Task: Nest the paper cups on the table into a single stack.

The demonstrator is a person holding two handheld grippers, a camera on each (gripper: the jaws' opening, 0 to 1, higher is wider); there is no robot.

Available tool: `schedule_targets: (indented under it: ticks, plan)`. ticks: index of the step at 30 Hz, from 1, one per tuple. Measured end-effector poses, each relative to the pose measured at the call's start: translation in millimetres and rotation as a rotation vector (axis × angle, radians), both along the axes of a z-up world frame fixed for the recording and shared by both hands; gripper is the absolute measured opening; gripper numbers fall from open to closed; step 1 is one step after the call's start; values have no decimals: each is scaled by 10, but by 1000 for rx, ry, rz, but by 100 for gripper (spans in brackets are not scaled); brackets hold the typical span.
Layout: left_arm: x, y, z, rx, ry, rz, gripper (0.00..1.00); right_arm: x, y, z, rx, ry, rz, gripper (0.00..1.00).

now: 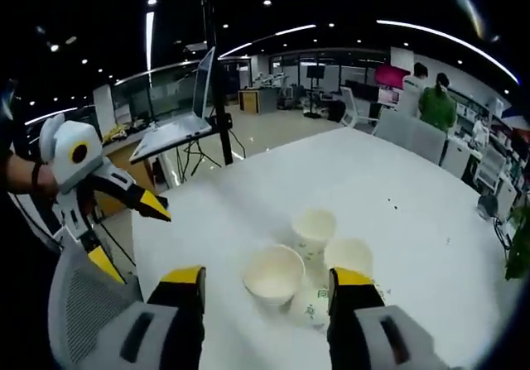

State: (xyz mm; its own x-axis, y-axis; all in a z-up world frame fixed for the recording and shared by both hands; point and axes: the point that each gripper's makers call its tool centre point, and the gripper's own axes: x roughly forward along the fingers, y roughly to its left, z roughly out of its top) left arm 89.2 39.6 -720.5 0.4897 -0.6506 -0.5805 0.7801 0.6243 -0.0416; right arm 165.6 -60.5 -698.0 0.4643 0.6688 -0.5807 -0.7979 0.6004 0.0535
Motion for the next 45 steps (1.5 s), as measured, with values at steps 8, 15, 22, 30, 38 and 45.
schedule_targets:
  ticks: [8, 15, 22, 30, 38, 45]
  plan:
    - [10, 12, 3, -15, 11, 19, 61, -50, -159, -74, 2, 3, -37, 62]
    - [34, 33, 15, -11, 5, 28, 62, -85, -245, -51, 15, -6, -59, 65]
    - [39, 55, 19, -7, 7, 37, 62, -118, -242, -61, 13, -7, -60, 66]
    - [53, 63, 44, -3, 2, 50, 63, -93, -229, 24, 43, -23, -73, 66]
    - [71, 93, 32, -3, 6, 72, 63, -169, -303, 70, 79, -30, -89, 70]
    - [77, 91, 13, -8, 11, 85, 63, -243, -351, 75, 86, -28, -93, 75]
